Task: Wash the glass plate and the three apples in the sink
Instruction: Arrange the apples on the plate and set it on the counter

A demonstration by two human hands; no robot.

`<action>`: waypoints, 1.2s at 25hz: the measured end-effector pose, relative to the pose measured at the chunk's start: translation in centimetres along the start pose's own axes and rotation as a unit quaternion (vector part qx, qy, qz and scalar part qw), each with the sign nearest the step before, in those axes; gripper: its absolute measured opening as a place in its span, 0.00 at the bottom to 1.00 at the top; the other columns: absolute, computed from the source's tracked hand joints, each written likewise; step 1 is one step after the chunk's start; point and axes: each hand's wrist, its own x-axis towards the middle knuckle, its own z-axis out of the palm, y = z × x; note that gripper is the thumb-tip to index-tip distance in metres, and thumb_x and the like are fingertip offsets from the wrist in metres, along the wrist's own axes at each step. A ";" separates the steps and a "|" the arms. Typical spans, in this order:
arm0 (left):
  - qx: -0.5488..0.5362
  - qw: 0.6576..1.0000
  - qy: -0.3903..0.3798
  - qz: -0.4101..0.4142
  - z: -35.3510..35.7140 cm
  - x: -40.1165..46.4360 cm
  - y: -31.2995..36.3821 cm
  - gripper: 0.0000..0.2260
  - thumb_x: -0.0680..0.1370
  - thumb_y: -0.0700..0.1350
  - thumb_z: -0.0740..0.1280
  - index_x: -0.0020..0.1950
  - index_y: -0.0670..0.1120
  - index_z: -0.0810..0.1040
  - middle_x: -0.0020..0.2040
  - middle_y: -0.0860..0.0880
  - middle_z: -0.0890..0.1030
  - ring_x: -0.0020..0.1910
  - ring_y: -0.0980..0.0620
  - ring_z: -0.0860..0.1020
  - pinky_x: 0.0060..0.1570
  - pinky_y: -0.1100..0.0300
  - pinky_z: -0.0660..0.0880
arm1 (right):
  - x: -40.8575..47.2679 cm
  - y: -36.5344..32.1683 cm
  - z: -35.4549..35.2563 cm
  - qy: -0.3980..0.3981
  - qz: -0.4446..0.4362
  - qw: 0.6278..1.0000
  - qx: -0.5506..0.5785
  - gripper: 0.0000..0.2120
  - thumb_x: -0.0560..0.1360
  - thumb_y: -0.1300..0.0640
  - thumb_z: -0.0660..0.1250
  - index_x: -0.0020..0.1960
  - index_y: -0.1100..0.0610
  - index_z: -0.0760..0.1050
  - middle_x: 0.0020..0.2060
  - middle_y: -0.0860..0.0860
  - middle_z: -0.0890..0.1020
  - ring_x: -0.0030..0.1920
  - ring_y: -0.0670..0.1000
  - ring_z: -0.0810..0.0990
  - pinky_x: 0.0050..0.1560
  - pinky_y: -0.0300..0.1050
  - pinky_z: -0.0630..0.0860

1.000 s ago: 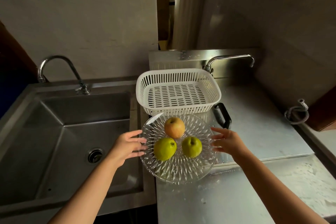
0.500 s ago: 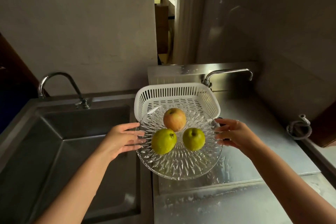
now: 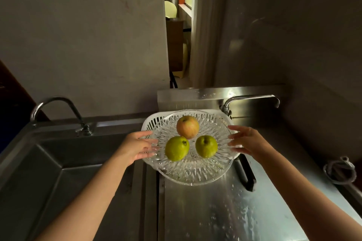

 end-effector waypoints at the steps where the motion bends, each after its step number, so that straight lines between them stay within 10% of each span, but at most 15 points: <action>1: 0.003 1.000 0.006 -0.001 0.2 0.9 0.1 0.25 0.73 0.27 0.62 0.67 0.43 0.69 0.47 0.46 0.82 0.41 0.48 0.83 0.32 0.60 0.80 | 1.0 -0.1 0.0 0.001 0.002 1.000 -0.001 0.29 0.67 0.81 0.62 0.65 0.62 0.70 0.42 0.56 0.76 0.38 0.52 0.77 0.50 0.53 0.75; 13: 0.005 0.999 0.018 -0.029 0.9 8.7 0.2 0.24 0.74 0.27 0.60 0.68 0.43 0.68 0.60 0.38 0.78 0.43 0.47 0.80 0.38 0.57 0.77 | 11.1 1.8 0.3 0.009 0.028 0.999 -0.013 0.30 0.65 0.79 0.65 0.63 0.58 0.72 0.42 0.54 0.77 0.38 0.53 0.79 0.28 0.40 0.80; 30: -0.011 0.998 0.032 -0.053 1.2 9.7 -0.8 0.24 0.73 0.27 0.60 0.68 0.43 0.68 0.55 0.40 0.80 0.42 0.49 0.81 0.36 0.58 0.78 | 13.0 2.8 0.6 0.015 0.036 0.998 -0.039 0.30 0.65 0.79 0.65 0.63 0.58 0.72 0.42 0.52 0.78 0.38 0.52 0.80 0.30 0.39 0.81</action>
